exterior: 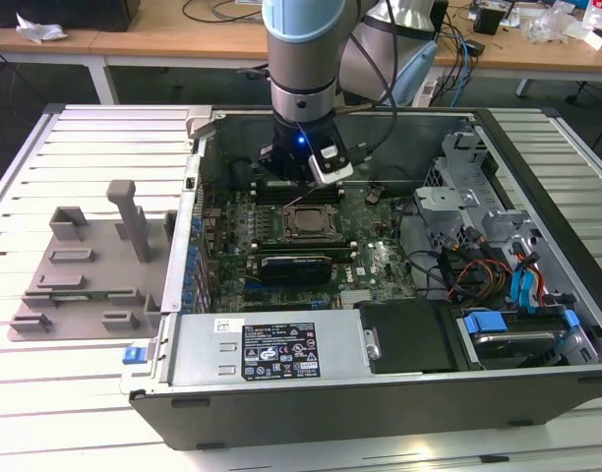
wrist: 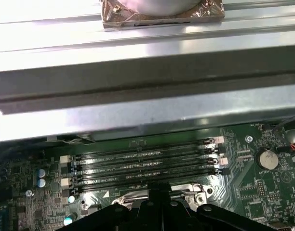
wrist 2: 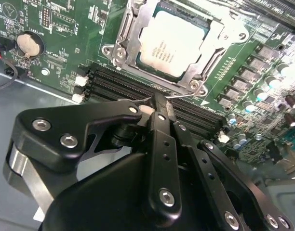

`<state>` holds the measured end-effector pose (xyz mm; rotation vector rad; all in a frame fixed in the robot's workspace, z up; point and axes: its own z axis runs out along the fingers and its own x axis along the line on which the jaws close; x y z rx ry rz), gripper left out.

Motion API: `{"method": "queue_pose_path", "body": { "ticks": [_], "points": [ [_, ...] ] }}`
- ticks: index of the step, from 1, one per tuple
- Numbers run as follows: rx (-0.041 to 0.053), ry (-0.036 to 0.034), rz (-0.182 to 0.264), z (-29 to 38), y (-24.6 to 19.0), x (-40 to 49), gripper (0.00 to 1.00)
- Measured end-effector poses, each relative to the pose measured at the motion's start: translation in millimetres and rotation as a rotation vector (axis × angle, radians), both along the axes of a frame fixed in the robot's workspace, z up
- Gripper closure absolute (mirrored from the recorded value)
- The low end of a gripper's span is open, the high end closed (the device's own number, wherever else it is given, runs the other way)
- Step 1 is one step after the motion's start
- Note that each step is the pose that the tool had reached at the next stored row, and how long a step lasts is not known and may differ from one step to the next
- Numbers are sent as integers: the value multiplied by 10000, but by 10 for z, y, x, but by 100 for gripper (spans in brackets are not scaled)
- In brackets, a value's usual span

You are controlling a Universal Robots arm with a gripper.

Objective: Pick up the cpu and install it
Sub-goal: 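Install the first cpu locking lever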

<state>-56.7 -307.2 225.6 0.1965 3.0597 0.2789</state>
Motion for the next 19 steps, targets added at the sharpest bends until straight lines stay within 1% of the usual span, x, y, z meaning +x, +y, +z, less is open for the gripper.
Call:
{"method": "queue_pose_path", "body": {
  "ticks": [2, 3, 6, 9, 11, 12, 15, 17, 18, 19],
  "points": [
    [-18, -1, -8, -12, 40, 5, 89],
    [-29, 1, -15, -16, 53, 8, 89],
    [-65, 1, -75, -31, 57, 32, 89],
    [-81, 2, -287, -64, 57, 69, 89],
    [-95, 2, -488, -77, 57, 72, 89],
    [-104, 4, -781, -93, 56, 73, 89],
    [-113, 6, -1385, -123, 62, 84, 89],
    [-148, 5, -1532, -129, 71, 105, 89],
    [-168, 5, -1658, -133, 93, 117, 89],
    [-170, 4, -1678, -134, 105, 118, 89]
  ]
}}
